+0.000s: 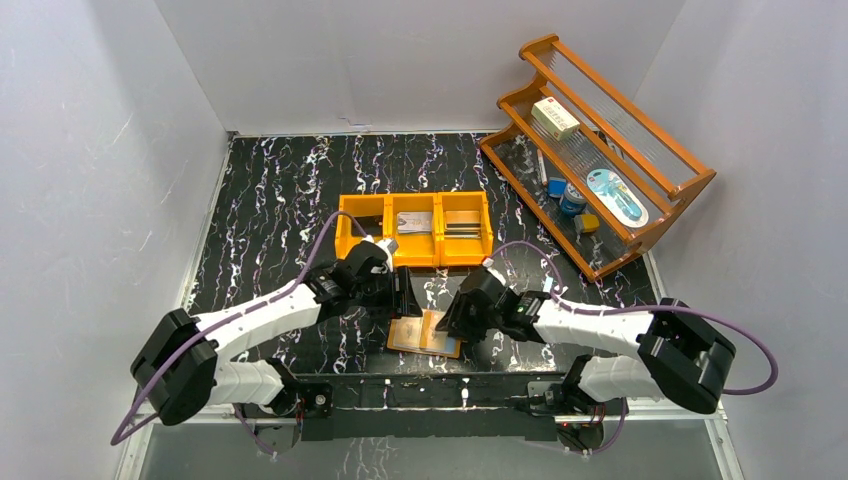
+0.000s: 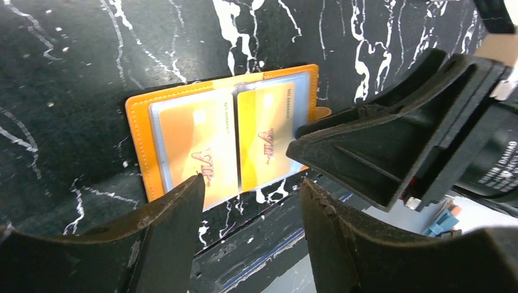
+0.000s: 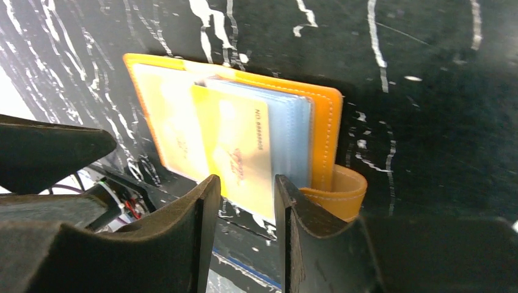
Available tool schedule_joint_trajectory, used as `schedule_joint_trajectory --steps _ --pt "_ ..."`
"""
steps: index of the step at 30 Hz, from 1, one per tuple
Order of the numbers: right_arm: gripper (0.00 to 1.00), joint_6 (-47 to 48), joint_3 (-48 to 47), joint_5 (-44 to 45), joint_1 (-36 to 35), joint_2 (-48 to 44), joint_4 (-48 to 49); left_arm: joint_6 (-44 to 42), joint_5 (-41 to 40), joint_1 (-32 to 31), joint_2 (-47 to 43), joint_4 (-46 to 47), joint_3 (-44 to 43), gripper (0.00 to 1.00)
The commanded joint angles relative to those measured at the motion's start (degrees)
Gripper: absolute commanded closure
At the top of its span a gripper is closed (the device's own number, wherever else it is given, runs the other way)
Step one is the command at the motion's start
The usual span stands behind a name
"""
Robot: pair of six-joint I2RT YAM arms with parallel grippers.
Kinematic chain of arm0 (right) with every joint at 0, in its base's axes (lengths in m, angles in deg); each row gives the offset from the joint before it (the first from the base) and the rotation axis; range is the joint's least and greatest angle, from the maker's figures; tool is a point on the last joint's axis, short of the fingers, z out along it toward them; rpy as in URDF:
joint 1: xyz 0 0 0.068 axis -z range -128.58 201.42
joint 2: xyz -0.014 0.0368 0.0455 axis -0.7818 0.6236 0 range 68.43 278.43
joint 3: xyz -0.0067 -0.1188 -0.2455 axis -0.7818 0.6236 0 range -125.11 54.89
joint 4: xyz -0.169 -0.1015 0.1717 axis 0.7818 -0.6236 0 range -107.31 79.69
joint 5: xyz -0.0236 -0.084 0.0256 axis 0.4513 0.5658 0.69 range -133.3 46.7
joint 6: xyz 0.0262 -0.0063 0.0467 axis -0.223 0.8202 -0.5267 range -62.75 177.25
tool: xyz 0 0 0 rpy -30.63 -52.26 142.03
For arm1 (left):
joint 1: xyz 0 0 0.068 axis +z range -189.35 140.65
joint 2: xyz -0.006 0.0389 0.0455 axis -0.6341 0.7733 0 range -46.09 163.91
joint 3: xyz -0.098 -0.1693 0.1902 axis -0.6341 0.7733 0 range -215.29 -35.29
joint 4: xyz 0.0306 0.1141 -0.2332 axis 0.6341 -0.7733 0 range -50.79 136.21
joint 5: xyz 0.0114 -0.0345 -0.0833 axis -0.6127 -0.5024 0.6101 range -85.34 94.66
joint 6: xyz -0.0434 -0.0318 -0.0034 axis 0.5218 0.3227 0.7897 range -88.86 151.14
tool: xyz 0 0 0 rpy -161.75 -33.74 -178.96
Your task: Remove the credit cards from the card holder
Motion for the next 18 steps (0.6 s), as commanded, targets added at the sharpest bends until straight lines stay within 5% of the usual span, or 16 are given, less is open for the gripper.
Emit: schedule_joint_trajectory --steps 1,18 --pt "0.54 -1.31 4.31 0.61 0.1 -1.61 2.14 0.14 5.65 0.27 2.56 4.57 0.53 0.42" --pt "0.62 -5.34 12.89 -3.38 3.27 0.09 7.91 2.43 10.22 0.27 13.15 12.56 3.43 0.42"
